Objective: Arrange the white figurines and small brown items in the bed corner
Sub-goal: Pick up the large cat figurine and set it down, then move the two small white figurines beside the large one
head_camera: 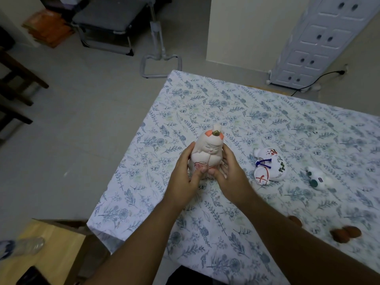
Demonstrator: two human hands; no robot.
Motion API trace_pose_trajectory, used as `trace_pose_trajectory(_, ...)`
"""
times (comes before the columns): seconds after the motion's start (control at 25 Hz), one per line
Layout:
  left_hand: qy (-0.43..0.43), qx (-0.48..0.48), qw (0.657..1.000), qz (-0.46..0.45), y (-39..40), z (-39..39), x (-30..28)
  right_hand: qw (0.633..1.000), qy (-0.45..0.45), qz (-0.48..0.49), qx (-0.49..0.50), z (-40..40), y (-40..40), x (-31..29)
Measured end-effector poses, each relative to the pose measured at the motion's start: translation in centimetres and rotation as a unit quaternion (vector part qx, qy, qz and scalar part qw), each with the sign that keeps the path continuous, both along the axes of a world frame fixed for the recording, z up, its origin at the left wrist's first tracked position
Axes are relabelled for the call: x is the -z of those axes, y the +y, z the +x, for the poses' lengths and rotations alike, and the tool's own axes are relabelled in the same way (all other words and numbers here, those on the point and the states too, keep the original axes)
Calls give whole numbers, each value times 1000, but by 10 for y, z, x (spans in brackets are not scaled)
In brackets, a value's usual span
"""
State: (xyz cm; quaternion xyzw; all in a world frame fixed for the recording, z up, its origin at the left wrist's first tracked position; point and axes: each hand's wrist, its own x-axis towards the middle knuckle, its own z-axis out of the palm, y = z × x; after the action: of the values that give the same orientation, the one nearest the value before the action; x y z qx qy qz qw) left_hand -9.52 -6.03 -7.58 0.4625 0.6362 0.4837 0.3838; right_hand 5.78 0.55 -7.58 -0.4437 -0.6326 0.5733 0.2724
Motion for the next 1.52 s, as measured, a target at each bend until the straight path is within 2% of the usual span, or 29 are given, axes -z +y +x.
trace_pose_trajectory(0.12, 46, -31, 998, -42, -7, 5, -7, 996, -64, 53, -19, 7, -3, -4)
trace_pose_trajectory(0.24, 87, -128, 984, -88, -46, 29, -10, 967, -212, 141, 7, 34, -15, -6)
trace_pose_trajectory(0.28, 107, -129, 981, -93, -66, 43, -8, 954, -244, 172, 17, 49, -20, -6)
trace_pose_trajectory(0.44, 203, 6, 972, -115, -103, 105, 14, 910, -349, 220, 30, 121, -39, 0)
trace_pose_trajectory(0.56, 258, 83, 957, -105, -66, 149, 17, 887, -412, 206, 38, 175, -39, 7)
trace_pose_trajectory(0.64, 263, 95, 955, -102, -31, 177, 14, 878, -433, 199, 47, 208, -28, 11)
trace_pose_trajectory(0.8, 243, 58, 956, -153, 38, 210, 22, 888, -421, 151, 111, 260, 16, 21)
trace_pose_trajectory(1.0, 247, -14, 930, -273, 97, 220, 51, 902, -389, 22, 186, 294, 67, 47)
trace_pose_trajectory(1.08, 225, -44, 942, -244, 103, 226, 54, 915, -363, 1, 177, 296, 73, 57)
trace_pose_trajectory(1.16, 146, -74, 966, -200, 103, 232, 46, 938, -287, 8, 193, 291, 71, 59)
trace_pose_trajectory(1.24, 84, -92, 975, -186, 105, 241, 33, 955, -233, 6, 185, 284, 66, 53)
trace_pose_trajectory(1.36, 119, -98, 978, -140, 112, 248, 22, 961, -203, 41, 183, 271, 66, 49)
trace_pose_trajectory(1.52, 227, -34, 969, -95, 119, 258, 18, 953, -197, 69, 221, 261, 70, 51)
